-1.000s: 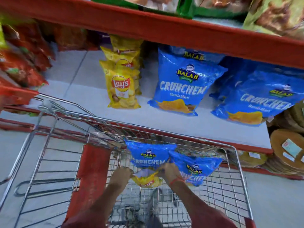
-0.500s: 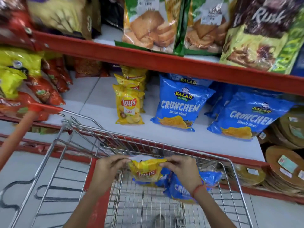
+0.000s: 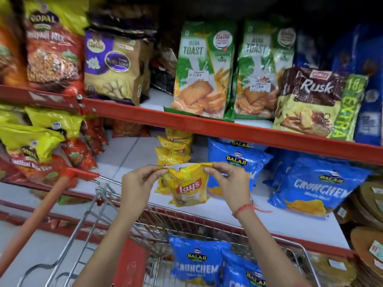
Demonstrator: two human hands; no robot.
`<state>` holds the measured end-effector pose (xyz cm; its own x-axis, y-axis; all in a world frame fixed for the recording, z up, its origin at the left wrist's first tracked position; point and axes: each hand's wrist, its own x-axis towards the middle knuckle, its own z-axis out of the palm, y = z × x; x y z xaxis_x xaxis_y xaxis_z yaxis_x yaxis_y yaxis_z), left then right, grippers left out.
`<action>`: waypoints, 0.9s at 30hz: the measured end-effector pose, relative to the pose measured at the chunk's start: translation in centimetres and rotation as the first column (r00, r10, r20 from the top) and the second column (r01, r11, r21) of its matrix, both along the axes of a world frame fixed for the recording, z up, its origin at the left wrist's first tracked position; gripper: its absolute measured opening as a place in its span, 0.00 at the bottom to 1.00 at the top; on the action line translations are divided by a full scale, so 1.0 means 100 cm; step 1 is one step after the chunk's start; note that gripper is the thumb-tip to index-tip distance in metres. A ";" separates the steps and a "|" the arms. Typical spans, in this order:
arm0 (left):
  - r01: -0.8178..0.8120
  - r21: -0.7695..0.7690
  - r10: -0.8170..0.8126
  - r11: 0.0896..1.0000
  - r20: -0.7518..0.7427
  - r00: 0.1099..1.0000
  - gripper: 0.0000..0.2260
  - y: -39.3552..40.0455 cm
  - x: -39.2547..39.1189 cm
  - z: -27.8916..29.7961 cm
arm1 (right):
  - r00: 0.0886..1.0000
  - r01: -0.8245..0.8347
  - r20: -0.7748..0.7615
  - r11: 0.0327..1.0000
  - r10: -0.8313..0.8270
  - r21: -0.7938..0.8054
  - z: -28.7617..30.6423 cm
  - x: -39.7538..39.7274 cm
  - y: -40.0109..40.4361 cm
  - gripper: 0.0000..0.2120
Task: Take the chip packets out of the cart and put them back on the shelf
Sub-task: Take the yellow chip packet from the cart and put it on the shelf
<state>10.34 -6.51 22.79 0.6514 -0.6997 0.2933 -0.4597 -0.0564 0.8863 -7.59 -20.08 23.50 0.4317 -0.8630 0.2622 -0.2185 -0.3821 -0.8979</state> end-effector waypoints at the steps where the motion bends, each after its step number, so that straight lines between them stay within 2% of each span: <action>1: -0.005 0.012 0.005 1.000 -0.002 1.000 0.03 -0.005 0.004 -0.005 | 1.000 0.006 -0.015 1.000 -0.006 0.002 -0.005 0.005 -0.005 0.05; 7: -0.045 0.129 0.040 0.991 0.040 0.998 0.03 -0.029 0.026 -0.043 | 0.993 0.009 -0.121 0.996 0.001 0.085 -0.053 0.028 -0.022 0.04; 10: -0.057 0.180 0.047 0.982 0.059 0.997 0.04 -0.034 0.032 -0.055 | 0.988 0.027 -0.156 0.996 -0.014 0.083 -0.072 0.036 -0.028 0.07; 14: -0.091 0.164 0.086 0.982 0.035 0.996 0.07 -0.030 0.030 -0.062 | 0.987 0.012 -0.160 0.995 0.004 0.100 -0.078 0.036 -0.028 0.11; 16: -0.137 0.123 0.143 0.983 -0.037 0.989 0.11 -0.020 0.020 -0.067 | 0.988 0.030 -0.154 0.996 -0.017 0.083 -0.081 0.026 -0.020 0.11; 18: -0.236 0.066 0.241 0.970 -0.086 0.967 0.11 -0.004 0.002 -0.078 | 0.991 0.055 -0.128 0.997 -0.048 0.048 -0.088 0.007 -0.004 0.08; 20: -0.261 0.057 0.266 0.964 -0.093 0.960 0.09 0.014 -0.020 -0.094 | 0.992 0.049 -0.116 0.998 -0.053 -0.040 -0.100 -0.017 0.015 0.03; 22: -0.188 0.170 0.208 0.967 -0.104 0.973 0.08 0.029 -0.037 -0.117 | 0.978 -0.031 -0.207 0.984 -0.007 -0.176 -0.119 -0.043 0.032 0.01; 24: -0.074 0.349 0.109 0.934 -0.084 0.990 0.10 0.037 -0.047 -0.143 | 0.919 -0.147 -0.394 0.948 0.026 -0.282 -0.147 -0.065 0.039 0.02; 25: -0.021 0.438 0.058 0.899 -0.072 0.996 0.12 0.039 -0.049 -0.155 | 0.859 -0.194 -0.512 0.942 0.027 -0.276 -0.160 -0.074 0.039 0.04; 27: 0.059 0.577 -0.037 0.815 -0.050 0.998 0.14 0.039 -0.052 -0.172 | 0.668 -0.225 -0.740 0.969 0.074 -0.106 -0.182 -0.088 0.037 0.13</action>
